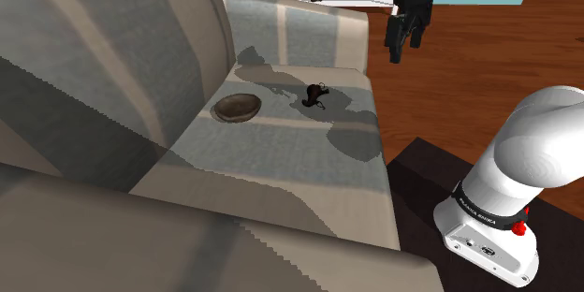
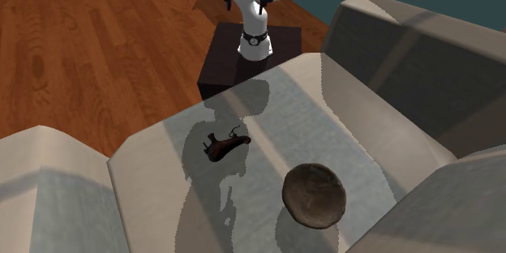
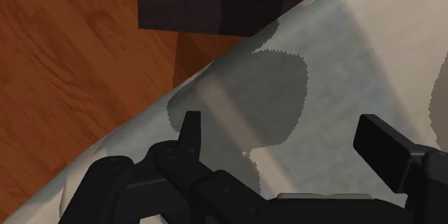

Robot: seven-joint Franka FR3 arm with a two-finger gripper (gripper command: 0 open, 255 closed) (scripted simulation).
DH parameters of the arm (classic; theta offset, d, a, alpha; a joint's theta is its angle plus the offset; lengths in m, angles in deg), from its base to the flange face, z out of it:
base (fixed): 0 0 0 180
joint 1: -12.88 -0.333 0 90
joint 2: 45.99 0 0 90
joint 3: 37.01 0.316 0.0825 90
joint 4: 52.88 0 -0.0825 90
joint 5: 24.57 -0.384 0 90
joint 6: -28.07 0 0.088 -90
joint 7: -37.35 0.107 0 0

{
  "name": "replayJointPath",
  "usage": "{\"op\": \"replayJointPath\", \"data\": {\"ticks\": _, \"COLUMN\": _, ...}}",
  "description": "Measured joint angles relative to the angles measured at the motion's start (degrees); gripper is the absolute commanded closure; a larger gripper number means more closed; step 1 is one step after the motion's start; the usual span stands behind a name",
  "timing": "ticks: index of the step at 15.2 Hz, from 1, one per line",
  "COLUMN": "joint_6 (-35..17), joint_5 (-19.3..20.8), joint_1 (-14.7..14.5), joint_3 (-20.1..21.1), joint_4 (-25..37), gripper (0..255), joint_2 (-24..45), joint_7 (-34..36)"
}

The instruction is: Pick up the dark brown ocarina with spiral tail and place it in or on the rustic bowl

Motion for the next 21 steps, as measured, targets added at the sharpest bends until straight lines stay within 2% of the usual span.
{"op": "replayJointPath", "data": {"ticks": 3, "joint_6": -2.72, "joint_5": 0.06, "joint_1": 0.37, "joint_3": -0.28, "joint_4": -0.70, "gripper": 0, "joint_2": 1.88, "joint_7": 0.35}}
{"op": "replayJointPath", "data": {"ticks": 11, "joint_6": -19.31, "joint_5": -1.09, "joint_1": 1.59, "joint_3": 0.09, "joint_4": -2.97, "gripper": 0, "joint_2": 14.89, "joint_7": 4.66}}
{"op": "replayJointPath", "data": {"ticks": 15, "joint_6": -27.19, "joint_5": -1.31, "joint_1": 2.32, "joint_3": -0.03, "joint_4": -1.84, "gripper": 0, "joint_2": 23.07, "joint_7": 6.42}}
{"op": "replayJointPath", "data": {"ticks": 21, "joint_6": -36.67, "joint_5": -1.66, "joint_1": 3.13, "joint_3": -0.18, "joint_4": 3.04, "gripper": 0, "joint_2": 36.19, "joint_7": 9.03}}
